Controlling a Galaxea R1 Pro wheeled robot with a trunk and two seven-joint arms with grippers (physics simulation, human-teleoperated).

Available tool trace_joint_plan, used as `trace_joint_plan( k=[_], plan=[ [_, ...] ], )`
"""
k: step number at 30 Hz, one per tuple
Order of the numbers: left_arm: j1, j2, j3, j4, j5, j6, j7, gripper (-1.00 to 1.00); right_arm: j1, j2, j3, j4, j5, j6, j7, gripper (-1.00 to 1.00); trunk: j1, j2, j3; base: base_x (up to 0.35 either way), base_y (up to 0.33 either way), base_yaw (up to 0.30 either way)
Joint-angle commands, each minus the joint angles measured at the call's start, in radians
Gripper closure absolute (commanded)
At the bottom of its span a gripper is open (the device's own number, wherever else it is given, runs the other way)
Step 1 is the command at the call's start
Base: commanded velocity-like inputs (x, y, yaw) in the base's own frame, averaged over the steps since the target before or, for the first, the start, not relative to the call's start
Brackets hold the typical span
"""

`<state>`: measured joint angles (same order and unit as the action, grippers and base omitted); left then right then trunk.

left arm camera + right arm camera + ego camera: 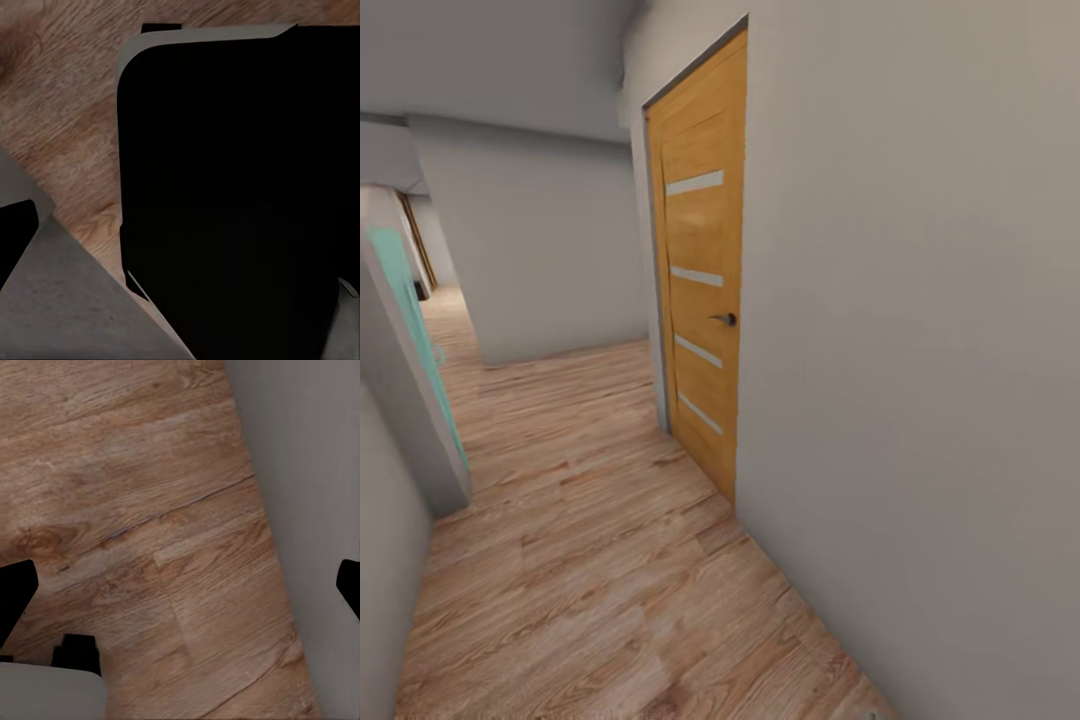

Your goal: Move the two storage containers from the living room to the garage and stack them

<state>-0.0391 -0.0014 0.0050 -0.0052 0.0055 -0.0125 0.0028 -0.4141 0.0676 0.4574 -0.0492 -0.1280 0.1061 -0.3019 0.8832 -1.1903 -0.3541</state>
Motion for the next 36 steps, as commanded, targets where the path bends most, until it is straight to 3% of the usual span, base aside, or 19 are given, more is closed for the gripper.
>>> trace_joint_plan(
  k=[1,13,20,36],
  plan=[
    [-0.001,0.0,0.001,0.001,0.001,-0.001,0.0,-1.0,0.0,0.001,0.008,-0.003,-0.01,0.006,-0.005,-1.0,0.0,-0.001,-0.002,0.001,0.0,0.289],
    [-0.001,0.0,0.001,0.001,0.001,-0.001,0.0,-1.0,0.0,0.007,0.006,-0.012,-0.011,0.011,-0.002,-1.0,0.0,-0.001,-0.009,0.058,0.0,0.287],
    [-0.001,0.0,0.001,0.001,0.001,-0.001,0.0,-1.0,0.0,0.008,0.004,-0.012,-0.011,0.008,-0.002,-1.0,0.0,-0.001,-0.013,0.301,0.0,0.241],
    [-0.001,0.0,0.001,0.001,0.001,-0.001,0.0,-1.0,0.0,0.008,0.004,-0.011,-0.012,0.007,-0.002,-1.0,0.0,-0.001,-0.018,0.329,0.0,0.094]
  ],
)
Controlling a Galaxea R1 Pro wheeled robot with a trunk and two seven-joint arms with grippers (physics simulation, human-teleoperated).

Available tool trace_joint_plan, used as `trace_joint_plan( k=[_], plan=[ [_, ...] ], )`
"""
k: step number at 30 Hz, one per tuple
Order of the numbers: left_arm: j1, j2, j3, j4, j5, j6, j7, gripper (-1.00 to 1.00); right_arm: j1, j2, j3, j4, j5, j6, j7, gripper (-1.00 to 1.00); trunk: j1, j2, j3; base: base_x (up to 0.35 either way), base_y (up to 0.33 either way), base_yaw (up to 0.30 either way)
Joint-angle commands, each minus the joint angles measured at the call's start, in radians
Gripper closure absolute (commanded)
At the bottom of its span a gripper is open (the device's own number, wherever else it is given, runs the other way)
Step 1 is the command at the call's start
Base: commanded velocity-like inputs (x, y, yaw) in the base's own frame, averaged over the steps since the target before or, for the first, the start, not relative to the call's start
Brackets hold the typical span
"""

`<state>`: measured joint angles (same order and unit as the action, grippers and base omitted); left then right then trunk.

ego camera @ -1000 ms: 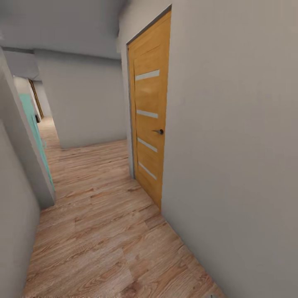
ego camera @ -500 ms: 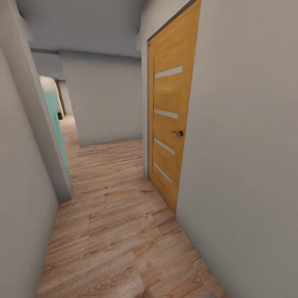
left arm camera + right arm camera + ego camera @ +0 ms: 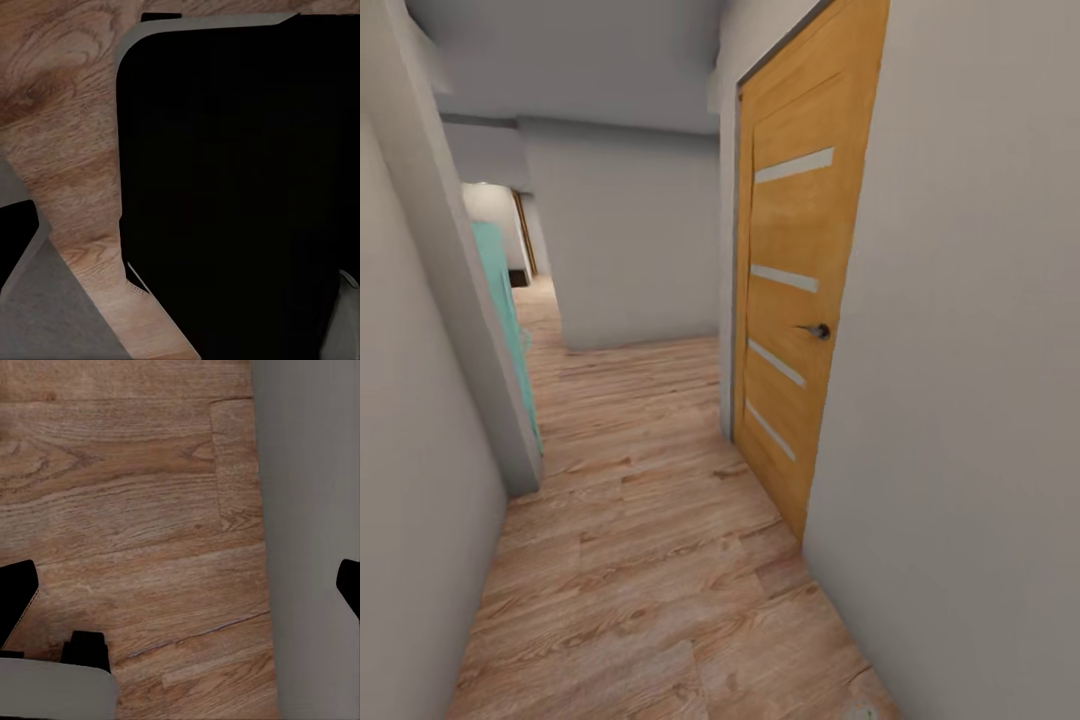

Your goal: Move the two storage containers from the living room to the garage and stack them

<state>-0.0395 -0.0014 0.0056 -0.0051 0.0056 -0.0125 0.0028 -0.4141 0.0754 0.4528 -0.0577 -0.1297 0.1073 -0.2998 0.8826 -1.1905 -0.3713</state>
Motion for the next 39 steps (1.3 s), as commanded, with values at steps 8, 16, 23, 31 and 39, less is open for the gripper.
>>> trace_joint_plan(
  k=[8,16,23,31,39],
  plan=[
    [0.0,0.0,0.001,0.001,0.001,-0.001,0.0,-1.0,0.0,0.0,0.009,-0.002,-0.009,0.006,-0.005,-1.0,0.001,-0.001,-0.008,0.33,0.0,0.234],
    [-0.001,0.0,0.001,0.001,0.001,-0.001,0.0,-1.0,0.0,0.0,0.009,-0.002,-0.01,0.006,-0.005,-1.0,0.001,-0.001,-0.013,0.33,0.0,0.121],
    [-0.001,0.0,0.001,0.001,0.001,-0.001,0.0,-1.0,0.0,0.0,0.01,-0.002,-0.009,0.006,-0.005,-1.0,0.001,-0.001,-0.013,0.33,0.0,0.007],
    [-0.001,0.0,0.001,0.001,0.001,-0.001,0.0,-1.0,0.0,0.0,0.01,-0.002,-0.008,0.006,-0.005,-1.0,0.001,-0.001,-0.013,0.33,0.0,0.001],
    [-0.001,0.0,0.001,0.001,0.001,-0.001,0.0,-1.0,0.0,0.0,0.01,-0.002,-0.008,0.006,-0.005,-1.0,0.001,-0.001,-0.013,0.33,0.0,0.187]
  ],
)
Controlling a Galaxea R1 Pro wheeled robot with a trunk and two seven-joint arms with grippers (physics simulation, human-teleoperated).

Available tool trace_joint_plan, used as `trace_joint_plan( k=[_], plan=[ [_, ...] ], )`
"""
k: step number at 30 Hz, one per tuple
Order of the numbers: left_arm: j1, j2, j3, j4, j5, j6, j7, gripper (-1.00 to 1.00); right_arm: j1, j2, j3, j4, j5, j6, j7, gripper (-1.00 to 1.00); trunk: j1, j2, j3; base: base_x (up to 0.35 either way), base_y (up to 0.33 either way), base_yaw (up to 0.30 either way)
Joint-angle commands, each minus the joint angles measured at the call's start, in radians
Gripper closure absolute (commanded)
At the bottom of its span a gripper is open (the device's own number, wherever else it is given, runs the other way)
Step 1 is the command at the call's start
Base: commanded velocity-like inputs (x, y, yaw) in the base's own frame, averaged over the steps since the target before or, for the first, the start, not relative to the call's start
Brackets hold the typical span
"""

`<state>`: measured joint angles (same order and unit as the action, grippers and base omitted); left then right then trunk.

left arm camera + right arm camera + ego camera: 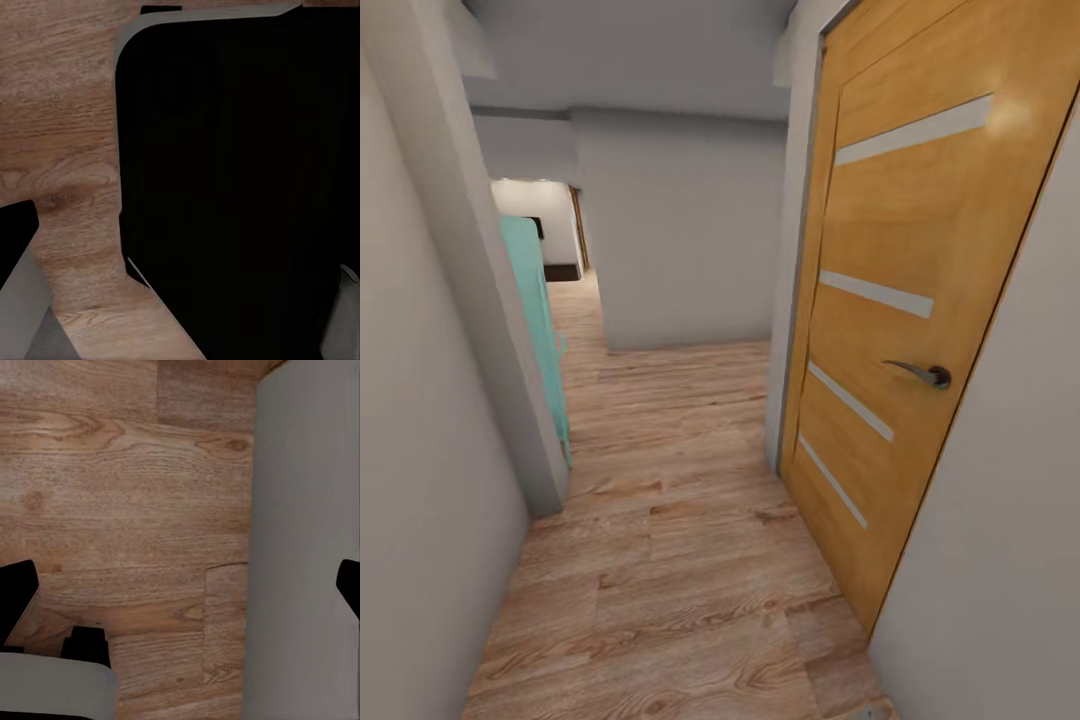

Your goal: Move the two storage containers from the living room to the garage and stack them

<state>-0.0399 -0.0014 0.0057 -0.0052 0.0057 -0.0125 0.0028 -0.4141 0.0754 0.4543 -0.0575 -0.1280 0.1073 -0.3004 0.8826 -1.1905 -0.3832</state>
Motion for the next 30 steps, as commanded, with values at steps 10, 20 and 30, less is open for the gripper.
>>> trace_joint_plan(
  k=[10,20,30],
  plan=[
    [-0.001,0.0,0.0,0.001,0.001,-0.001,0.0,-1.0,0.0,0.0,0.009,-0.002,-0.01,0.006,-0.005,-1.0,0.001,0.0,-0.001,0.33,0.0,0.232],
    [-0.001,0.0,0.0,0.001,0.0,-0.001,0.0,-1.0,0.0,0.0,0.009,-0.002,-0.01,0.006,-0.005,-1.0,0.001,0.0,-0.001,0.33,0.0,0.018],
    [-0.001,0.0,0.0,0.001,0.0,-0.001,0.0,-1.0,0.0,-0.001,0.006,0.012,-0.021,0.01,-0.002,-1.0,0.001,0.0,-0.001,0.33,0.0,0.0]
  ],
)
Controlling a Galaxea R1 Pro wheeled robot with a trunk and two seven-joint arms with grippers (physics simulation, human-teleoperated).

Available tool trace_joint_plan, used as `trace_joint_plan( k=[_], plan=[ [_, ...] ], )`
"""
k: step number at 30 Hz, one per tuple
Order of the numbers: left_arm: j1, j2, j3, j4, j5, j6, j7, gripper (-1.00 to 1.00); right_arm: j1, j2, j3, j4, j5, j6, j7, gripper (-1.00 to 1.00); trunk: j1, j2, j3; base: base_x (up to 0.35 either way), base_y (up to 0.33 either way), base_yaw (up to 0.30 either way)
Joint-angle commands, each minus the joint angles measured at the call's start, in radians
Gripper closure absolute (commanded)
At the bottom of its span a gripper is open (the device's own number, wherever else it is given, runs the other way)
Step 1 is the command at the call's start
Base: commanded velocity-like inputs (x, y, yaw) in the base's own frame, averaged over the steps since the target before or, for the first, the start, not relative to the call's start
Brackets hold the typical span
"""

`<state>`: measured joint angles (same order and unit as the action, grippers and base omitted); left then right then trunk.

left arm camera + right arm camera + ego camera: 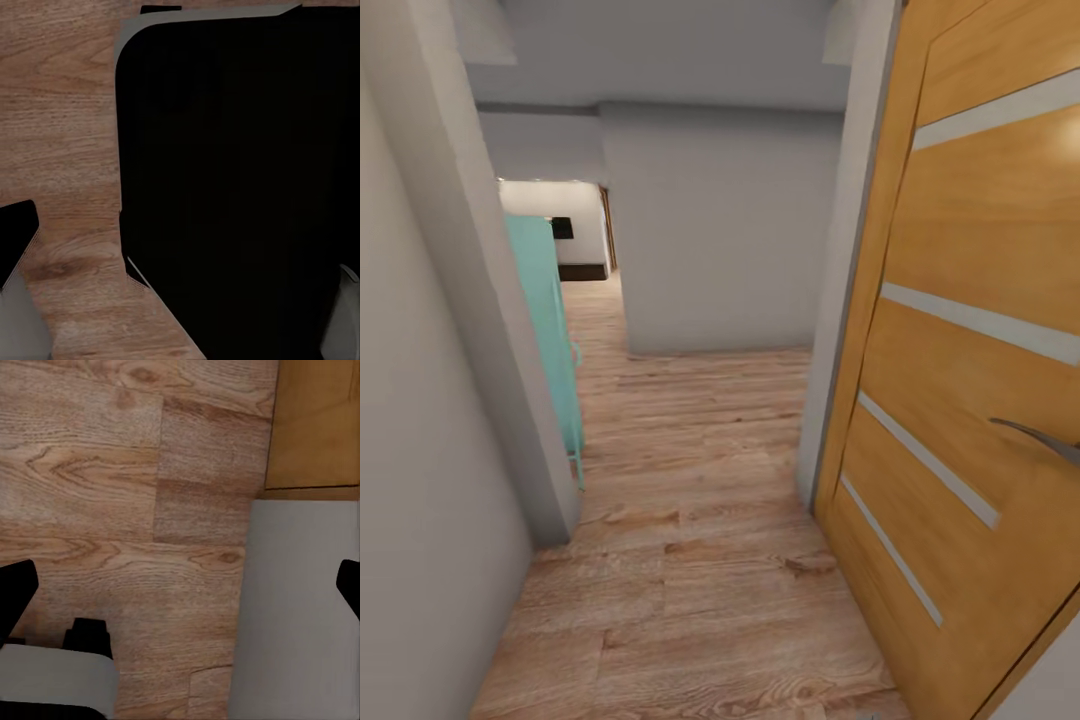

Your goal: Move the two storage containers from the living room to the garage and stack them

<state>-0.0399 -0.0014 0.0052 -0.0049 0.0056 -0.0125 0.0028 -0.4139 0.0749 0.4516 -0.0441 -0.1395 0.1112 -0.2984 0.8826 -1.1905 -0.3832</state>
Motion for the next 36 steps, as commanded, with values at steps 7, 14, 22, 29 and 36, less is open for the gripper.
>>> trace_joint_plan(
  k=[7,14,22,29,36],
  plan=[
    [-0.001,0.0,-0.001,0.0,0.001,-0.001,0.002,-1.0,0.063,0.015,0.007,0.018,-0.019,0.019,0.009,-1.0,0.001,-0.001,-0.001,0.33,0.0,0.0],
    [0.0,0.0,0.0,0.0,0.001,-0.001,0.002,-1.0,0.123,0.02,0.007,0.019,-0.021,0.021,0.097,-1.0,0.001,-0.001,-0.001,0.33,0.0,0.0],
    [0.0,0.0,-0.001,0.0,0.001,-0.001,0.002,-1.0,0.13,0.019,0.006,0.015,-0.02,0.018,0.114,-1.0,0.001,-0.001,-0.001,0.33,0.0,0.0],
    [0.0,0.0,-0.001,0.0,0.001,-0.001,0.004,-1.0,0.13,0.017,0.005,-0.139,-0.018,0.005,0.113,-1.0,0.001,-0.001,-0.001,0.33,0.0,0.0],
    [0.0,0.0,-0.001,0.0,0.001,-0.001,0.005,-1.0,0.13,0.017,0.008,-0.22,-0.009,0.002,0.113,-1.0,0.001,-0.001,-0.001,0.33,0.0,0.0]
  ],
)
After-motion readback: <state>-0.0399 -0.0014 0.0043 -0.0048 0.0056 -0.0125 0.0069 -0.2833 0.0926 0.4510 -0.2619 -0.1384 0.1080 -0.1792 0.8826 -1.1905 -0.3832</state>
